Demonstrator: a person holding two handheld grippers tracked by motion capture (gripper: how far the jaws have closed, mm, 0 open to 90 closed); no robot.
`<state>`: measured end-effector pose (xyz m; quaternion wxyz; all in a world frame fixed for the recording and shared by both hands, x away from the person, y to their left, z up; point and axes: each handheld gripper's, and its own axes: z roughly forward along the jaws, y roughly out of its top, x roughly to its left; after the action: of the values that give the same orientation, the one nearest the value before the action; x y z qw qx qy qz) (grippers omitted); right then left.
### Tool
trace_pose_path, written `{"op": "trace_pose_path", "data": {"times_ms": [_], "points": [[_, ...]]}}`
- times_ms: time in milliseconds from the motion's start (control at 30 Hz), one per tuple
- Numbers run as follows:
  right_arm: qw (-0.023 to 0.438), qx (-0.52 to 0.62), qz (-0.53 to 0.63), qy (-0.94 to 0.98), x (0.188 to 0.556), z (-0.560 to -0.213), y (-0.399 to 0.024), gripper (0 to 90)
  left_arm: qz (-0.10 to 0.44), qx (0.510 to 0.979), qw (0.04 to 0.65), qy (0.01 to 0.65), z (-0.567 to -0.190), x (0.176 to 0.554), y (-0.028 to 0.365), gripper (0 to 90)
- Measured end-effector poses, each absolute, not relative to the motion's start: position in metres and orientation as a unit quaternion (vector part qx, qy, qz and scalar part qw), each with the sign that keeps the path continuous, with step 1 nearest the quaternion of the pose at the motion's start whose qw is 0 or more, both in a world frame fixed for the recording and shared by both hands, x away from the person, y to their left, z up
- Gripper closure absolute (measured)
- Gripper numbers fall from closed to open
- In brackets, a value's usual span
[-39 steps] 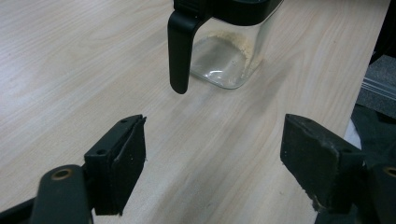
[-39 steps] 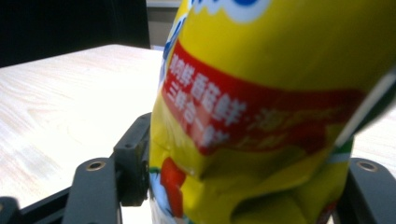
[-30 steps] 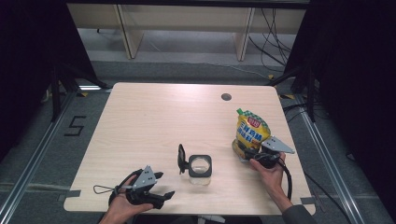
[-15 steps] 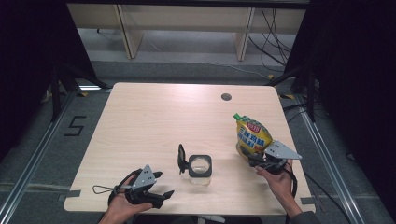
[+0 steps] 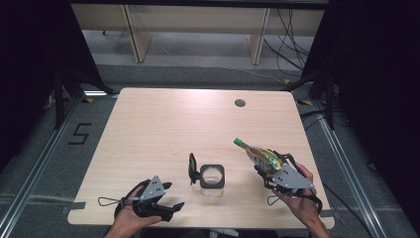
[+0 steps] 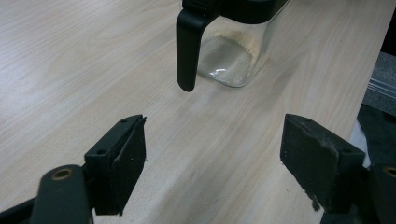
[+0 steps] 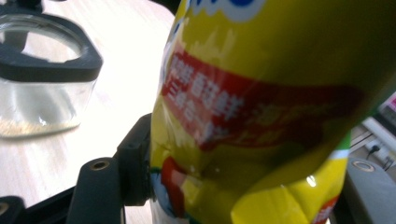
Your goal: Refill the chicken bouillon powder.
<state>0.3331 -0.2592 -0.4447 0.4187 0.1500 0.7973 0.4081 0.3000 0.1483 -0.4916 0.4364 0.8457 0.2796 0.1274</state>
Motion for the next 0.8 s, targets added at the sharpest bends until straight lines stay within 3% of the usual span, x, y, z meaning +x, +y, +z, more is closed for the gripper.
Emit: {"op": "trace_pose_path", "data": {"times_ms": [367, 800], "points": [[0.478, 0.054, 0.297, 0.825, 0.312, -0.438, -0.247, 37.0, 0.137, 0.845, 0.435, 0.279, -0.493, 0.300, 0.147, 22.1], [0.507, -0.012, 0.218, 0.834, 0.302, -0.441, -0.229, 37.1, 0.131, 0.851, 0.427, 0.277, -0.493, 0.298, 0.145, 22.1]]}}
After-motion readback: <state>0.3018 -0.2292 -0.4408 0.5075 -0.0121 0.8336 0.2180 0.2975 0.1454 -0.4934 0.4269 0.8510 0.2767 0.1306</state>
